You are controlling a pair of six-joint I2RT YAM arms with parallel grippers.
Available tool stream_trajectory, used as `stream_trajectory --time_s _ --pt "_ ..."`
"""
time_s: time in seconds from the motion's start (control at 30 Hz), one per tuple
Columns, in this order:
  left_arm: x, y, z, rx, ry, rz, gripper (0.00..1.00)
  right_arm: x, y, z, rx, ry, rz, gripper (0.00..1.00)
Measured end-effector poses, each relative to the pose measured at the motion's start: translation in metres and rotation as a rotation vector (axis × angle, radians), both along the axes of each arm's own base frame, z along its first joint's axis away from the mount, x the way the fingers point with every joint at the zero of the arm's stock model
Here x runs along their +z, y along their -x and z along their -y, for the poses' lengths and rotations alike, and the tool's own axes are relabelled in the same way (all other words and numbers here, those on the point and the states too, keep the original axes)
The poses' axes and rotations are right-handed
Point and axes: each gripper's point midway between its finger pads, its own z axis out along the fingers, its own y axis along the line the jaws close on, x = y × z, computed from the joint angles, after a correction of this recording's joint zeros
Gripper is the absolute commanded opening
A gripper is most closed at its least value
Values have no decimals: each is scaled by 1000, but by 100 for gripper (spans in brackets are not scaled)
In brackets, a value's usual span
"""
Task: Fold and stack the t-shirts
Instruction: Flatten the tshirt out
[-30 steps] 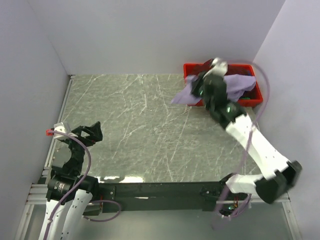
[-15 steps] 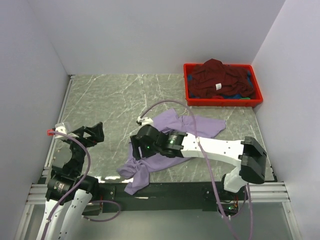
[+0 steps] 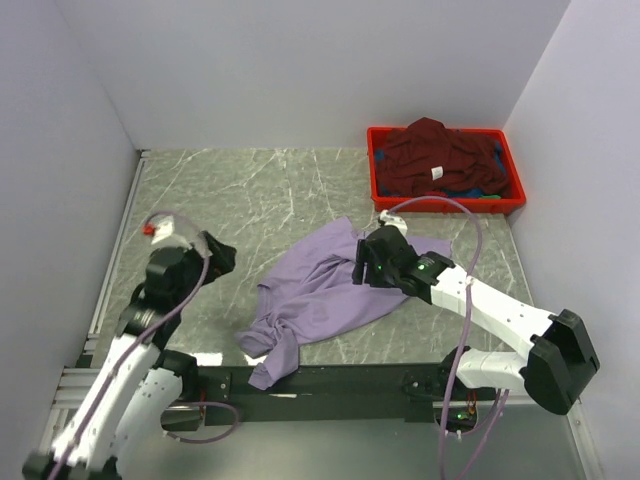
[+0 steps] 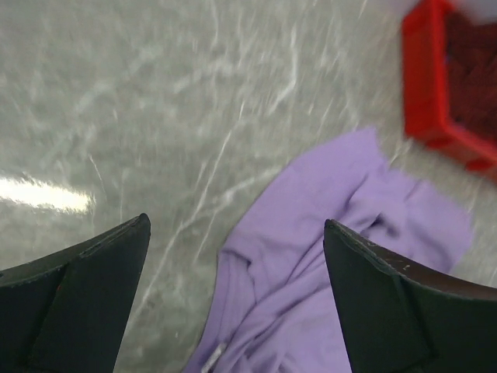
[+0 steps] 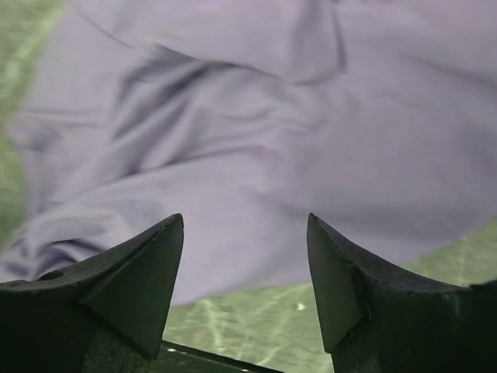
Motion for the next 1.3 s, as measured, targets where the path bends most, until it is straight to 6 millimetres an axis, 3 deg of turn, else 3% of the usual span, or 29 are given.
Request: stream_trajectory --time_s 0.13,0.27,0.43,0.57,0.77,0.87,0.9,0.93,1.0,1.03,1.2,1.3 --pt "-46 -16 24 -101 -23 -243 90 -22 6 17 -22 21 -50 71" --pt "-84 -30 47 -200 -56 -432 81 -24 3 17 -15 7 -44 71" --pt "-111 -48 78 -308 -141 -554 65 -19 1 19 -9 -4 -18 71" --pt "-130 -62 99 -373 -209 -623 61 -12 -1 23 -11 -18 16 71" --pt "-163 -43 112 -412 -301 -744 57 -9 0 31 -15 -22 40 71" --pt "-169 -35 117 -423 -338 -765 47 -10 1 34 -11 -22 45 71" --pt "-170 -33 119 -425 -347 -767 42 -10 1 35 -11 -23 49 71" --pt "-171 -33 119 -419 -362 -767 27 -11 1 36 -8 -22 49 71" --pt "-173 -34 120 -402 -370 -774 6 -12 2 38 -3 -18 50 71" --pt "-173 -35 121 -389 -375 -775 1 -13 2 39 -2 -15 51 71" --pt "-171 -38 106 -278 -412 -777 1 -11 4 44 5 -14 65 71" --pt "-169 -33 67 -149 -410 -802 1 -8 4 47 6 -20 80 71"
